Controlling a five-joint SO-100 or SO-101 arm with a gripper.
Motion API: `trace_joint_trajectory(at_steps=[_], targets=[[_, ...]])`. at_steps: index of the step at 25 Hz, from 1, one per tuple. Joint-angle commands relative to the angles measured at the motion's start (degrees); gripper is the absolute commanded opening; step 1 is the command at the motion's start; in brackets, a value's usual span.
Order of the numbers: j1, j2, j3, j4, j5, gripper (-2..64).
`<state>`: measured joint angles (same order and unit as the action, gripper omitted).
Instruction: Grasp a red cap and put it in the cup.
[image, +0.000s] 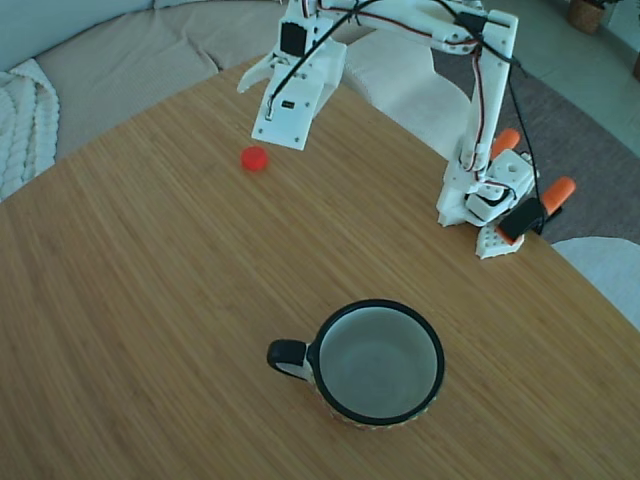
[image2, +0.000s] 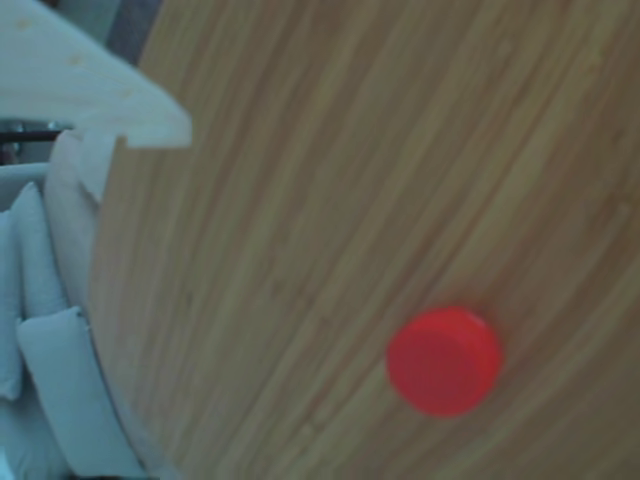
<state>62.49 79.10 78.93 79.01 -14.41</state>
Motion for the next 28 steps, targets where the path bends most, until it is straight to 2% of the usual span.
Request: trace_joint_trajectory(at_steps=[1,11,16,28], targets=[[-1.41,0.26,-6.24,2.29,-0.26,56.9],[-2.37,-9.93,-19.25,3.25,0.18,56.9],[-1.76,-15.03,-25.49,5.36,-0.18,56.9],[-2.11,-22.76,-25.84,7.29,-1.49,56.9]])
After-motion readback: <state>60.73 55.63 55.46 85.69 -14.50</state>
